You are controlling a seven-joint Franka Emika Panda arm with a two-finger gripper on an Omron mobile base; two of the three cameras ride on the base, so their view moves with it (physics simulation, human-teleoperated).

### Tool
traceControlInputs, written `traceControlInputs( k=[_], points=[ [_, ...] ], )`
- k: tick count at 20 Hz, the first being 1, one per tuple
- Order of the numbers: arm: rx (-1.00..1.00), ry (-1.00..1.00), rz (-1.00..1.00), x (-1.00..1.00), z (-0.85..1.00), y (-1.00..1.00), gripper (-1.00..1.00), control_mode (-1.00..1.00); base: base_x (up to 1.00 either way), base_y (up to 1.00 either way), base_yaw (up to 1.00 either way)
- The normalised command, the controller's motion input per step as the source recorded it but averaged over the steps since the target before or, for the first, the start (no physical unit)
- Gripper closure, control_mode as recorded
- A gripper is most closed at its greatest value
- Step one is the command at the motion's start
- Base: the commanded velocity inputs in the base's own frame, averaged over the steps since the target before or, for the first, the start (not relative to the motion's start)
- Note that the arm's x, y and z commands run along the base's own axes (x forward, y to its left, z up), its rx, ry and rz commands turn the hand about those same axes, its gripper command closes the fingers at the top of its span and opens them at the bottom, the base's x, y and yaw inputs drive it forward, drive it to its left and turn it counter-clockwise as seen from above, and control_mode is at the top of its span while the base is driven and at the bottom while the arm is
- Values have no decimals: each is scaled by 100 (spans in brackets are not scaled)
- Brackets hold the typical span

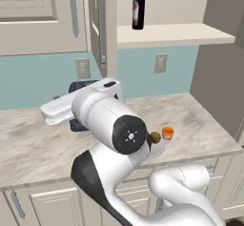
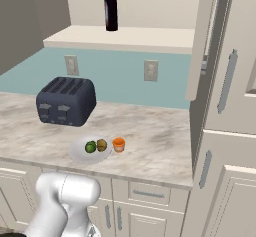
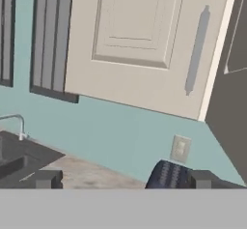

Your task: Pick the avocado and bread from the counter and place them on the plate. Then pick the jam from the cabinet and place it next to the plate. Lastly close the cabinet door.

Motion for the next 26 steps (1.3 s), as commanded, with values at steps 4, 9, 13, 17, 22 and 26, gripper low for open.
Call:
traceControlInputs(
  k=[4, 9, 13, 17, 22, 26],
  points=[
    [-10, -2, -15, 67, -1, 37, -100, -100, 0, 0, 0],
    [-9, -5, -17, 62, 0, 57, -100, -100, 0, 0, 0],
    [-7, -8, -15, 44, -4, 60, -100, -100, 0, 0, 0],
    [-3, -5, -13, 47, -8, 33, -100, -100, 0, 0, 0],
    [0, -2, -10, 57, -5, 12, -100, -100, 0, 0, 0],
    [0, 0, -8, 73, -10, 0, -100, -100, 0, 0, 0]
  ],
)
